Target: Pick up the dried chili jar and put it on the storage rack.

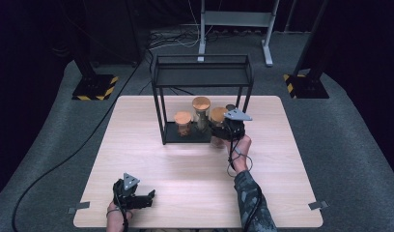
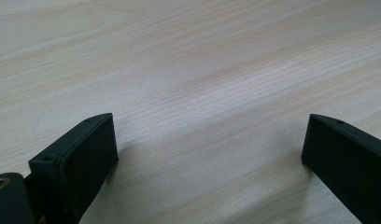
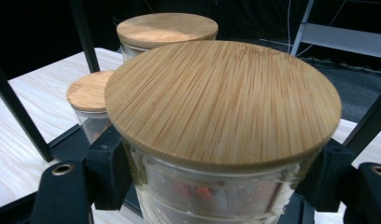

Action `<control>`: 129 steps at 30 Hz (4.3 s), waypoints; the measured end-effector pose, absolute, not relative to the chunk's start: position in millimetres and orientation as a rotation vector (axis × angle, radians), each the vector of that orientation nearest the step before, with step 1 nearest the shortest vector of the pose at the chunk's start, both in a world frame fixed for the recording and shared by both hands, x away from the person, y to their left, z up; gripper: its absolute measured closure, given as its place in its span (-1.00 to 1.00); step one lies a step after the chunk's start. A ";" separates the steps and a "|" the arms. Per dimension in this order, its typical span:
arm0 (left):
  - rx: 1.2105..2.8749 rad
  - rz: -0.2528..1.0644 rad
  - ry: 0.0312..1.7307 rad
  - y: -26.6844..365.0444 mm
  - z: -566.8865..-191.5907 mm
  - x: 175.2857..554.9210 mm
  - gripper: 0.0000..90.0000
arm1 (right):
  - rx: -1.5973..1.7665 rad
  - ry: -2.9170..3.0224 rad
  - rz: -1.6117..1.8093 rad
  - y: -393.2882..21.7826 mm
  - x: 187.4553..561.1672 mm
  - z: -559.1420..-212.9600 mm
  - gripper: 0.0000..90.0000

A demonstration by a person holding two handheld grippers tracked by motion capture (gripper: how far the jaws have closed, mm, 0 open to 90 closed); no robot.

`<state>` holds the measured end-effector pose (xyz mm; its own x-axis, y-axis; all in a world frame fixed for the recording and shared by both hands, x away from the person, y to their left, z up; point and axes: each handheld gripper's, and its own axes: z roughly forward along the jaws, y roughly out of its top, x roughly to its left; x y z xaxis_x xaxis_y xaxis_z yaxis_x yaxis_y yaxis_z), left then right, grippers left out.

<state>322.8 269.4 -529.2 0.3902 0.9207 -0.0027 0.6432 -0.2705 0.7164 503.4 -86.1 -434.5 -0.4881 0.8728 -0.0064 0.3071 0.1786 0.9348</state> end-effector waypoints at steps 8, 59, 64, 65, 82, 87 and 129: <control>2.014 0.560 1.335 269.4 -529.2 322.8 -0.94 | 1.130 1.890 1.286 -82.1 508.5 -439.0 -0.46; 2.016 0.561 1.333 269.4 -529.2 322.7 -0.93 | 1.171 1.807 1.296 -70.6 520.8 -444.6 -0.46; 2.016 0.561 1.333 269.4 -529.1 322.7 -0.93 | 1.175 1.804 1.298 -70.6 520.2 -444.7 -0.47; 2.016 0.560 1.333 269.4 -529.2 322.7 -0.93 | 1.177 1.803 1.298 -70.5 520.2 -444.7 -0.47; 2.016 0.560 1.332 269.5 -529.1 322.7 -0.93 | 1.253 1.853 1.252 -66.9 514.8 -444.9 -0.81; 2.015 0.560 1.332 269.4 -529.2 322.7 -0.93 | 1.255 1.874 1.214 -66.2 510.2 -442.7 -0.88; 2.016 0.560 1.332 269.4 -529.1 322.7 -0.93 | 1.150 2.189 1.152 -107.0 426.3 -474.4 -1.00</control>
